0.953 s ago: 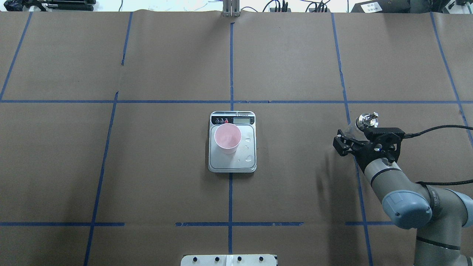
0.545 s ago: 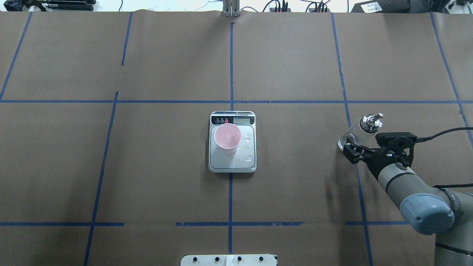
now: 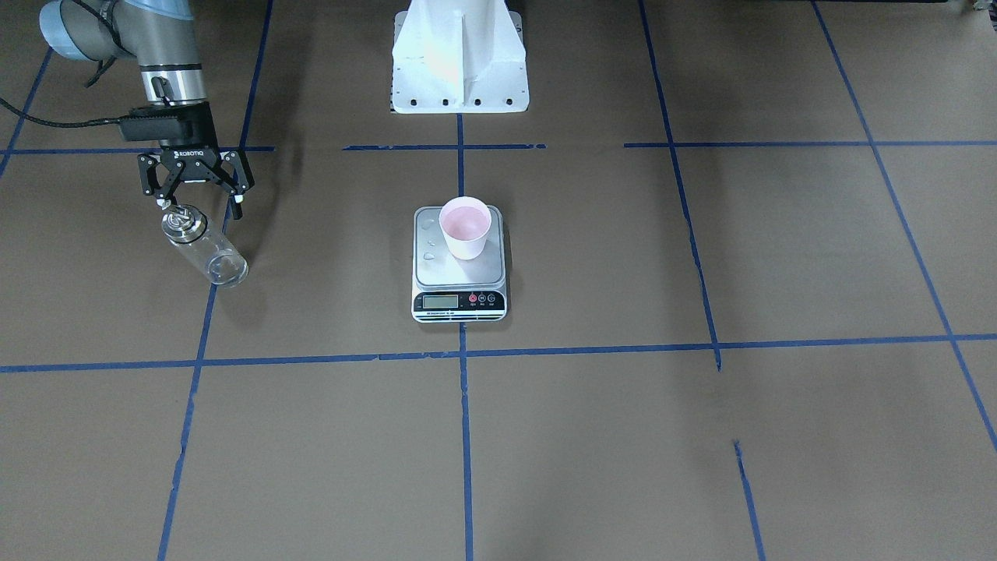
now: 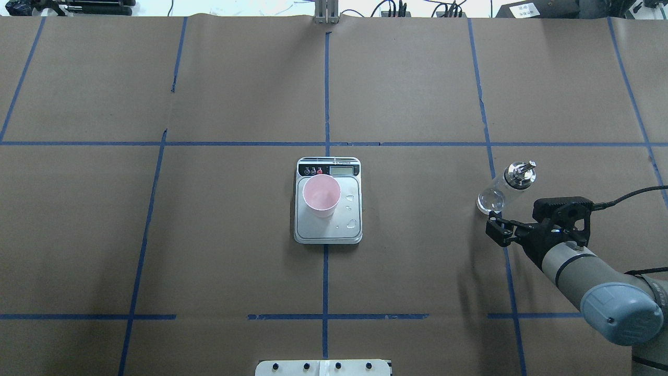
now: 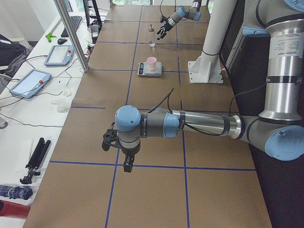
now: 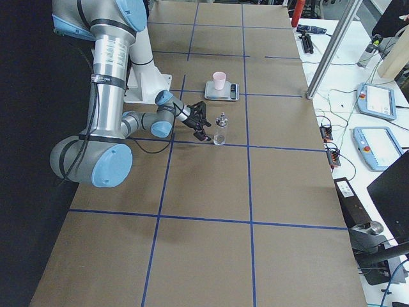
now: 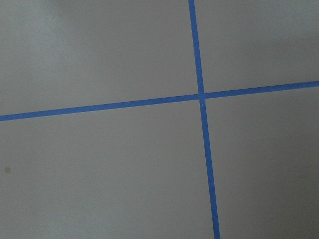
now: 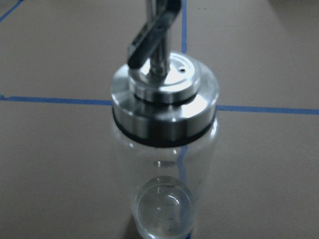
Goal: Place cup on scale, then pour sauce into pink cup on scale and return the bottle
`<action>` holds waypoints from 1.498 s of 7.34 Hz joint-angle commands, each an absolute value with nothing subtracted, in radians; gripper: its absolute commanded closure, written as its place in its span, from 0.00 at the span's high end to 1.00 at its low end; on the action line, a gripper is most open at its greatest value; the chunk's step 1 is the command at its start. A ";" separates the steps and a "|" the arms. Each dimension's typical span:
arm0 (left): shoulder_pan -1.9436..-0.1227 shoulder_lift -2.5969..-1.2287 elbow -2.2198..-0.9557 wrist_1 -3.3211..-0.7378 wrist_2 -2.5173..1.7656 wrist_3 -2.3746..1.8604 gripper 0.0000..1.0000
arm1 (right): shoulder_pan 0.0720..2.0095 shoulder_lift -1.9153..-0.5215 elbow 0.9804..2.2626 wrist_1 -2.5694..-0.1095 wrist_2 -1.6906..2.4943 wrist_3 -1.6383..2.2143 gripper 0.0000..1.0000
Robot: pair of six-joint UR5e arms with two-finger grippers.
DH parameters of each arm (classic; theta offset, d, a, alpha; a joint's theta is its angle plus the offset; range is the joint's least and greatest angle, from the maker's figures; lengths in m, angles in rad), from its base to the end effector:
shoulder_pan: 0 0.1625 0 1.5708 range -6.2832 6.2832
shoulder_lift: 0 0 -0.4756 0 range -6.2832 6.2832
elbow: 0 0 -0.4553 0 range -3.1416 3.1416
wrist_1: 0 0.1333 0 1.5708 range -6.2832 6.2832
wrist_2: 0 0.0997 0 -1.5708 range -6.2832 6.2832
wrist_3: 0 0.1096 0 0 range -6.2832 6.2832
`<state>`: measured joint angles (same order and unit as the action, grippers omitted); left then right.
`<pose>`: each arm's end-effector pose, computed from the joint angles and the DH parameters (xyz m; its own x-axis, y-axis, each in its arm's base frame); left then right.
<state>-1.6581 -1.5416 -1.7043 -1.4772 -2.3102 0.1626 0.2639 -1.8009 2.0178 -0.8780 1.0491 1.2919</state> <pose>-0.1063 -0.5323 0.6704 0.7411 0.1048 -0.6632 -0.0332 0.9923 0.1196 -0.4070 -0.3046 0.5072 0.7366 -0.0482 0.6746 -0.4193 0.7501 0.5115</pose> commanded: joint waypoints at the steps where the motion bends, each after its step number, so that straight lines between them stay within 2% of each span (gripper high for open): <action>1: -1.657 -1.543 -1.704 -1.477 -2.310 0.163 1.00 | 0.290 -1.943 2.129 -0.876 1.161 1.188 1.00; 3: -1.657 -1.543 -1.704 -1.477 -2.310 0.163 1.00 | 0.531 -1.941 2.103 -0.874 1.417 0.905 1.00; 7: -1.658 -1.543 -1.709 -1.477 -2.312 0.163 1.00 | 1.212 -1.914 1.948 -0.891 2.021 0.315 1.00; 9: -1.658 -1.543 -1.710 -1.477 -2.312 0.163 1.00 | 1.291 -1.927 1.812 -0.882 2.039 0.325 1.00; 11: -1.658 -1.543 -1.710 -1.477 -2.312 0.163 1.00 | 1.325 -1.855 1.705 -0.957 2.098 0.325 1.00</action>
